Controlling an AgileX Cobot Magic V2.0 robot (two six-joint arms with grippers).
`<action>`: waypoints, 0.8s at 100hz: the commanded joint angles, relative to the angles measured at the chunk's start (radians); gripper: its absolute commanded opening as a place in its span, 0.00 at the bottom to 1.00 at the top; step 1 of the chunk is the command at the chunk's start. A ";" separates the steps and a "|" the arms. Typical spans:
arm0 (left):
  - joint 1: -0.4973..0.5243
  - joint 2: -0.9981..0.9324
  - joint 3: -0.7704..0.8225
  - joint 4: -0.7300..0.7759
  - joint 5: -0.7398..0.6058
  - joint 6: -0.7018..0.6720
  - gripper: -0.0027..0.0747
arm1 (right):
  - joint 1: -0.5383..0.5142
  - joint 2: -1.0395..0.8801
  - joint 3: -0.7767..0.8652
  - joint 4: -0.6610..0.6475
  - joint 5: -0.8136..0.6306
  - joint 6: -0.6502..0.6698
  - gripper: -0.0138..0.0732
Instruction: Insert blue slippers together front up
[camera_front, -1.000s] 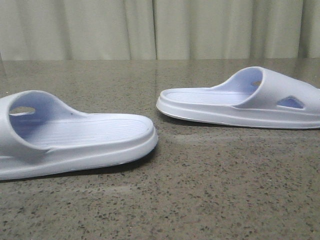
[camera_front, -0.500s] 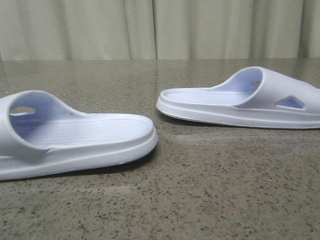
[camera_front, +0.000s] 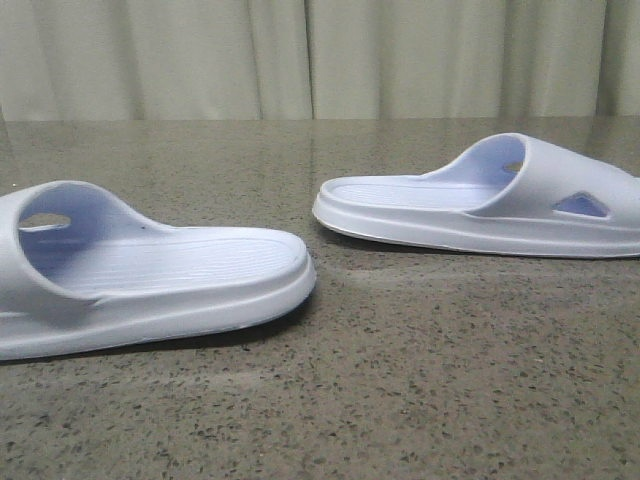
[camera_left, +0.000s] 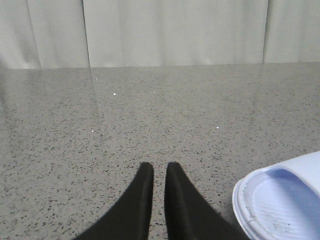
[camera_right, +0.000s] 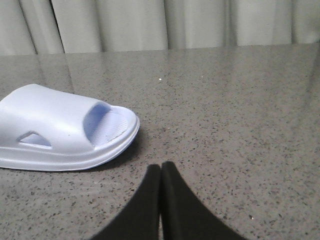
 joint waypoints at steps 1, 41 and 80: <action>0.003 -0.029 0.010 -0.010 -0.071 -0.007 0.06 | -0.006 -0.021 0.019 -0.009 -0.086 -0.004 0.04; 0.003 -0.029 0.010 -0.010 -0.081 -0.007 0.06 | -0.006 -0.021 0.019 -0.009 -0.201 -0.004 0.04; 0.003 -0.029 -0.031 -0.450 -0.196 -0.007 0.05 | -0.006 -0.021 -0.061 0.108 -0.120 0.005 0.04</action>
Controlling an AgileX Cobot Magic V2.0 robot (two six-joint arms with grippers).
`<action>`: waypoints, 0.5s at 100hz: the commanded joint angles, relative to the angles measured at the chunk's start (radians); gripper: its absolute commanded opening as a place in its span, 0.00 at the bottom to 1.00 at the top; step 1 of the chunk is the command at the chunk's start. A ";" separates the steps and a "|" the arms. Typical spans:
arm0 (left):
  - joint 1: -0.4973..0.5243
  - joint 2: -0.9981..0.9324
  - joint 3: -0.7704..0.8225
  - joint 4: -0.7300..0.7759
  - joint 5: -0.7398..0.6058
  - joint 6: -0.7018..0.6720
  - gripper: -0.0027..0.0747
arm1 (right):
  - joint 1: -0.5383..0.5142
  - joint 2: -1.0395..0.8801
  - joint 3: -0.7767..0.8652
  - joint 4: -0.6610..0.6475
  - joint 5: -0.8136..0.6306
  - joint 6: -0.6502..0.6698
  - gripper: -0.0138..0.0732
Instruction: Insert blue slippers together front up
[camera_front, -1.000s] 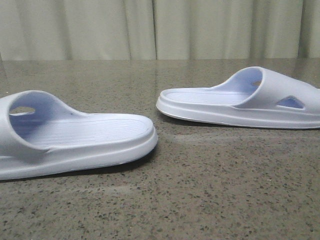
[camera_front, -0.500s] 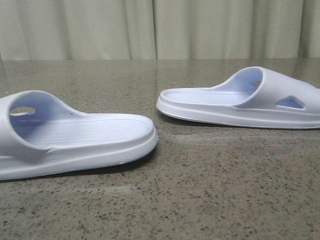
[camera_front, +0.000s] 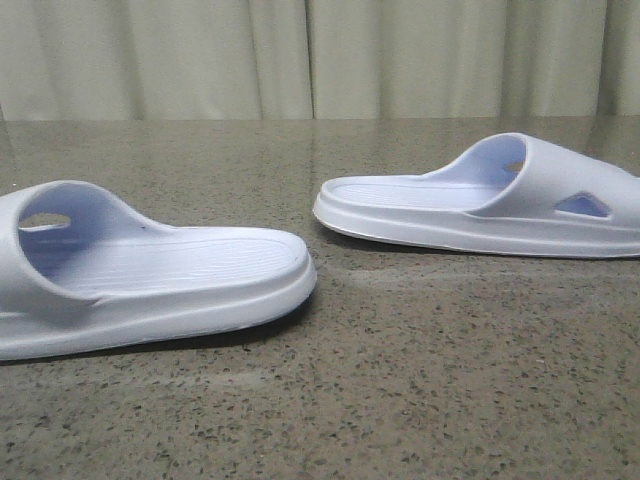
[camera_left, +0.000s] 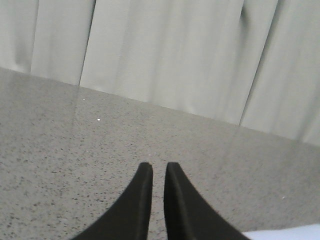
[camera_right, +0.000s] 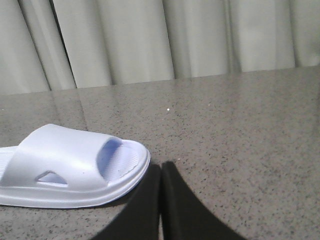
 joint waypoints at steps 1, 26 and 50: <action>0.003 -0.029 -0.033 -0.130 -0.055 -0.007 0.05 | -0.006 -0.021 -0.062 0.040 -0.022 0.003 0.04; 0.003 0.007 -0.247 -0.170 0.179 -0.007 0.05 | -0.006 0.022 -0.287 0.042 0.160 0.003 0.04; 0.003 0.183 -0.484 -0.168 0.364 -0.007 0.05 | -0.006 0.189 -0.534 0.110 0.312 0.003 0.04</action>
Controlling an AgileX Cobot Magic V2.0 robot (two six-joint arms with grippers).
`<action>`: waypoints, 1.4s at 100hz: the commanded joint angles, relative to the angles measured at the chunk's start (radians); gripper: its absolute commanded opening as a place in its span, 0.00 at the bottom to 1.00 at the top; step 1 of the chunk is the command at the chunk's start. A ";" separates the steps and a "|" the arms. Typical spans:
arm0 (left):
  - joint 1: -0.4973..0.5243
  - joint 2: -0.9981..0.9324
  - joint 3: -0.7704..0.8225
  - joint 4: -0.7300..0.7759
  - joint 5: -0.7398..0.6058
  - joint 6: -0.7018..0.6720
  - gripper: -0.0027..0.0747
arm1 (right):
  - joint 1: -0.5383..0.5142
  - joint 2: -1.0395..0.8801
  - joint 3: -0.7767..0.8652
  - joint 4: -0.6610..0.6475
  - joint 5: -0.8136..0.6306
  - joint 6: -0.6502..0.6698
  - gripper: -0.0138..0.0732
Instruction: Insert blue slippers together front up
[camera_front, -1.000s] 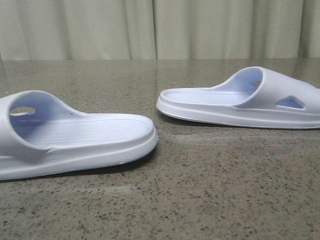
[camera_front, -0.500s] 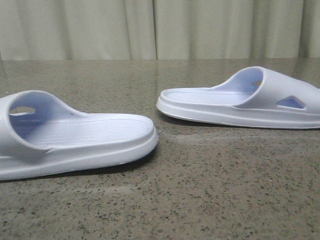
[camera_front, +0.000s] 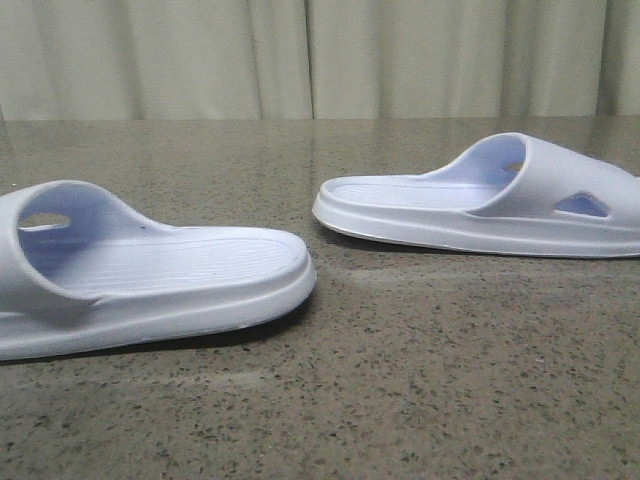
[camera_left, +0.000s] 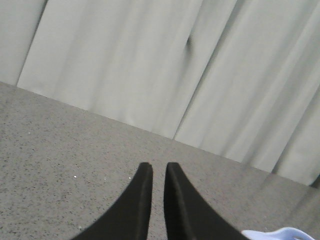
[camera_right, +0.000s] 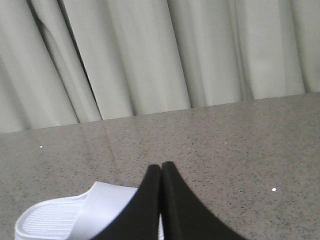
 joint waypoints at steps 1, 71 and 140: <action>0.003 0.093 -0.120 -0.013 0.031 0.000 0.05 | -0.006 0.087 -0.115 0.048 -0.011 0.003 0.04; 0.003 0.269 -0.219 -0.017 0.094 0.000 0.57 | -0.006 0.208 -0.218 0.062 0.011 0.003 0.64; 0.049 0.269 0.017 -0.002 0.095 -0.414 0.64 | -0.006 0.208 -0.218 0.062 0.007 0.003 0.64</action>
